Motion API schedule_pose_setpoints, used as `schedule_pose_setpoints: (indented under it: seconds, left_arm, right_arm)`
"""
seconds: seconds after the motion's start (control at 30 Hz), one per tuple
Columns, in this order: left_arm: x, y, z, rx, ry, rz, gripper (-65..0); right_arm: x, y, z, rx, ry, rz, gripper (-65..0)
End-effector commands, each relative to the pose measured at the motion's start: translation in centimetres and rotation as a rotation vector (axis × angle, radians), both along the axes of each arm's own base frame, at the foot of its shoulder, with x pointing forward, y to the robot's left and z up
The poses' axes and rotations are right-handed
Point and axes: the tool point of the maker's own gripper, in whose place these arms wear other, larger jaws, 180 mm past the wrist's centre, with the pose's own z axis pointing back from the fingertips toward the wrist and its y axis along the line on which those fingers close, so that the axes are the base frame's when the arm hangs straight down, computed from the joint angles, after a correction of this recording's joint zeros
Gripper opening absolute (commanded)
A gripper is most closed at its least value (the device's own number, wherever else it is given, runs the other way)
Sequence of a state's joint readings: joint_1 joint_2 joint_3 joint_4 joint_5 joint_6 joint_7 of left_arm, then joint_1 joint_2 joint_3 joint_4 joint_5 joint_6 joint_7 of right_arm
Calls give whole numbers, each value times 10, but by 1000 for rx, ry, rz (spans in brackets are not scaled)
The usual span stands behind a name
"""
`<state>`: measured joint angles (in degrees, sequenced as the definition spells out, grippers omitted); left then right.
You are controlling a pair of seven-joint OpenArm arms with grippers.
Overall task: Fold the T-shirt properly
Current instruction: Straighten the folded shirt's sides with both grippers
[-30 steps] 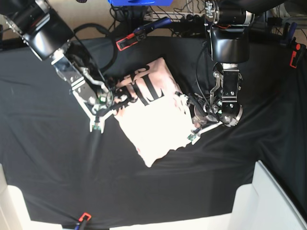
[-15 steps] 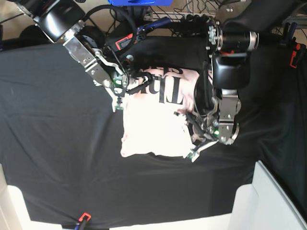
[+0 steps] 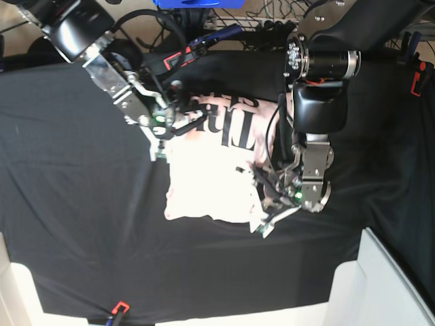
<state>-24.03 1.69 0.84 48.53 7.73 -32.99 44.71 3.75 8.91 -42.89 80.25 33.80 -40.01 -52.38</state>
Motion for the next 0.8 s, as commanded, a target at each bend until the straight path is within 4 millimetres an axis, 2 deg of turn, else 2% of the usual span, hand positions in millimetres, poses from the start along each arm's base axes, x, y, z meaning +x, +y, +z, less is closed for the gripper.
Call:
schedule_pose_setpoints:
  seconds: [0.0,0.07,0.23,0.3,0.37,0.5,0.63,0.77]
  left_arm:
    - [18,0,17,-9,-56,2,-650]
    - [18,10,21,9,-78,9,-650]
    - [21,19,42,39,-165,15,-650]
    - [17,34,47,87,-156,22,-650]
    - [13,40,52,116,-154,26,-650]
    - [-11,54,56,171,-162,31,-650]
    - [-48,57,43,192,-121,27,-650]
    - [-83,55,28,194,-77,20,-650]
  right_arm:
    - [14,5,10,15,-42,-1,-650]
    - [14,4,10,15,-41,-2,-650]
    - [19,5,13,15,-50,-1,-650]
    - [20,5,14,17,-40,3,-650]
    - [29,6,20,17,-51,9,-650]
    - [51,-15,28,-22,-91,0,-650]
    - [67,-38,33,-66,-120,-9,-650]
    - [72,-57,29,-108,-119,-20,-650]
